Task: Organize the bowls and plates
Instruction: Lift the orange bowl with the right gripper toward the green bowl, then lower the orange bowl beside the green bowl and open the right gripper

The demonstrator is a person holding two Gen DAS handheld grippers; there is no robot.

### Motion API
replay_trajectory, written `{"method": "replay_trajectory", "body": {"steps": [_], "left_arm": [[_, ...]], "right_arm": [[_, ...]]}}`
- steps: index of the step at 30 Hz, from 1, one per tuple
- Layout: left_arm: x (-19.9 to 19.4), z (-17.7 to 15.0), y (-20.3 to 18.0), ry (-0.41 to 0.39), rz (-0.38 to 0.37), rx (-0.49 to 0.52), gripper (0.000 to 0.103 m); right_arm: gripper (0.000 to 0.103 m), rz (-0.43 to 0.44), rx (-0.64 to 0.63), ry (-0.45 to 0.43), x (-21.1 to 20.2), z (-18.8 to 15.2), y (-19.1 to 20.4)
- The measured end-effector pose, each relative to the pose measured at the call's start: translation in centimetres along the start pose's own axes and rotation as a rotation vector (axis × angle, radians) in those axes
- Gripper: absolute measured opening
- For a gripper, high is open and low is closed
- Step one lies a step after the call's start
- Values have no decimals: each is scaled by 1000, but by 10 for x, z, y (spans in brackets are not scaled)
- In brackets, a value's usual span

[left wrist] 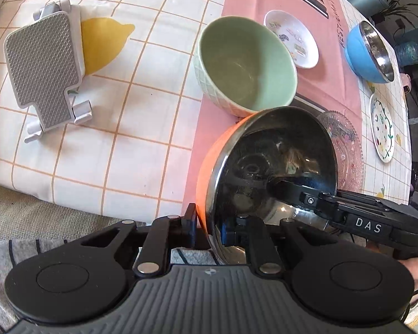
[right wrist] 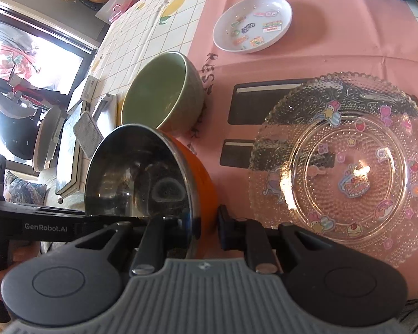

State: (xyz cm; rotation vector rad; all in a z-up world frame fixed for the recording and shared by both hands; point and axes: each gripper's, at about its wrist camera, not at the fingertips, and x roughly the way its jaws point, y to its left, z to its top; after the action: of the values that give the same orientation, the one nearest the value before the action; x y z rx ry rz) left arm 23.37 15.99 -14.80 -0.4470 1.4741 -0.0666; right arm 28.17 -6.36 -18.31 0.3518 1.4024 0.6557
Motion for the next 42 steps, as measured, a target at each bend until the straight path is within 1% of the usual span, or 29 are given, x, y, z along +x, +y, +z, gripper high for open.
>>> {"method": "replay_trajectory", "body": {"steps": [5, 10, 13, 14, 15, 18, 21, 26, 28, 30, 34, 38, 42], "left_arm": [[1, 13, -3, -27, -13, 14, 18], [3, 22, -1, -65, -40, -8, 18], [-1, 18, -6, -149, -15, 34, 16], [-4, 17, -4, -175, -3, 48, 16], [-6, 16, -5, -195, -2, 55, 16], [-4, 13, -4, -219, -21, 47, 16], [0, 11, -1, -218, -53, 48, 16], [5, 9, 2, -210, -110, 56, 16], [6, 7, 3, -197, -143, 55, 17], [8, 6, 2, -191, -162, 64, 19], [11, 4, -2, -182, -184, 82, 20], [13, 3, -4, -188, -193, 86, 21], [15, 4, -7, -189, -210, 65, 21]], "right_arm": [[14, -18, 20, -20, 1, 7, -2], [15, -24, 31, -38, -2, 13, -6], [18, -4, 48, -36, -2, 13, -11], [23, -3, 49, -40, -1, 13, -12], [24, 0, 51, -44, -1, 12, -13], [25, 13, 62, -54, -4, 12, -16], [25, 30, 93, -57, -5, 11, -20], [27, 21, 103, -75, -9, 10, -23], [28, 27, 116, -79, -10, 12, -27], [29, 17, 115, -84, -12, 13, -28], [32, 9, 123, -104, -18, 13, -34], [38, 14, 145, -122, -25, 13, -43], [38, -31, 98, -146, -31, 12, -41]]}}
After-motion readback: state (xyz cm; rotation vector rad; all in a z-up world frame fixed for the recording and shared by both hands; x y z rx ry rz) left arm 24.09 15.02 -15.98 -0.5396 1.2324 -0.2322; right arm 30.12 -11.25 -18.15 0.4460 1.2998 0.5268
